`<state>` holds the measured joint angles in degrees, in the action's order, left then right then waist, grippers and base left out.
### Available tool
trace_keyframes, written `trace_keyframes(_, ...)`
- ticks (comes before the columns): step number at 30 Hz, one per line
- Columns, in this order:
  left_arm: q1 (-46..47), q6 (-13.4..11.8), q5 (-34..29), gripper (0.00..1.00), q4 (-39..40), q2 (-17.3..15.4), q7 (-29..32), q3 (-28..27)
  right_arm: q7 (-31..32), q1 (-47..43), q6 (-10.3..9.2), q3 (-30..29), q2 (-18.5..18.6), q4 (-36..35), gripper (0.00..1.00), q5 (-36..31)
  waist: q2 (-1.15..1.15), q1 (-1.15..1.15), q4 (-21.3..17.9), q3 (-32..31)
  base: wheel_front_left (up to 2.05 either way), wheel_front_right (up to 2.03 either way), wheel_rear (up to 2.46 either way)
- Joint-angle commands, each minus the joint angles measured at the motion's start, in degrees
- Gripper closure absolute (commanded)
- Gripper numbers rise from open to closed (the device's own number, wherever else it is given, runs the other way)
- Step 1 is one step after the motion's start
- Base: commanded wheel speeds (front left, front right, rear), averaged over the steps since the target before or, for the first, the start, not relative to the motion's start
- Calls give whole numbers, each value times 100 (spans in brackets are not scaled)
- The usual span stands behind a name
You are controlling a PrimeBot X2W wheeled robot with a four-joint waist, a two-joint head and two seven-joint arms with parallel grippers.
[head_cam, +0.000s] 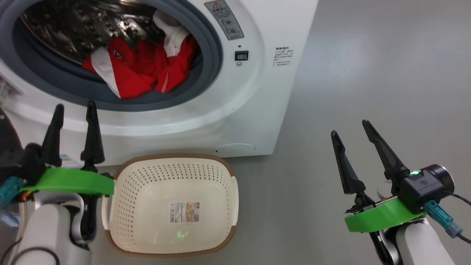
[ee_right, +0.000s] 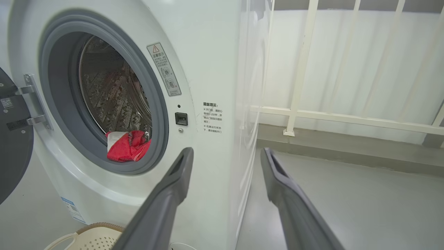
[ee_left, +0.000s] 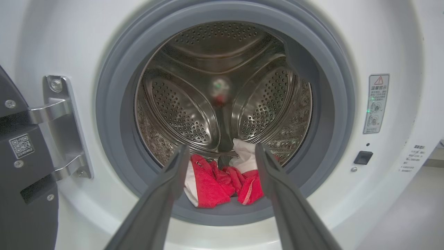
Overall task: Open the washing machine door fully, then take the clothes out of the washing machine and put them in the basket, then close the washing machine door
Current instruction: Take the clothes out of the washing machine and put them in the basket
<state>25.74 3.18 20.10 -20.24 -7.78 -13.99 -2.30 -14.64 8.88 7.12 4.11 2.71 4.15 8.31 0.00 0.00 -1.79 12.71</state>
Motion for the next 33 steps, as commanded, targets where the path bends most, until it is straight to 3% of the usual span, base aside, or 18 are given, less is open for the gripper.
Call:
trace_keyframes(1, 337, 65, 97, 0, 4, -121, -68, -187, -36, 213, 36, 105, 17, -195, 0, -66, 0, 0, 8, 457, 0, 0, 0)
trace_keyframes(24, 2988, 406, 195, 0, -1731, -319, -100, -206, -36, 800, 36, 180, 17, -469, 0, -43, 0, 0, -272, 1911, 0, 0, 0)
trace_keyframes(33, 3909, 421, 340, 0, -3209, -620, 111, -28, -36, 955, 36, 314, 17, -422, 0, 113, 0, 0, -512, 2148, 0, 0, 0)
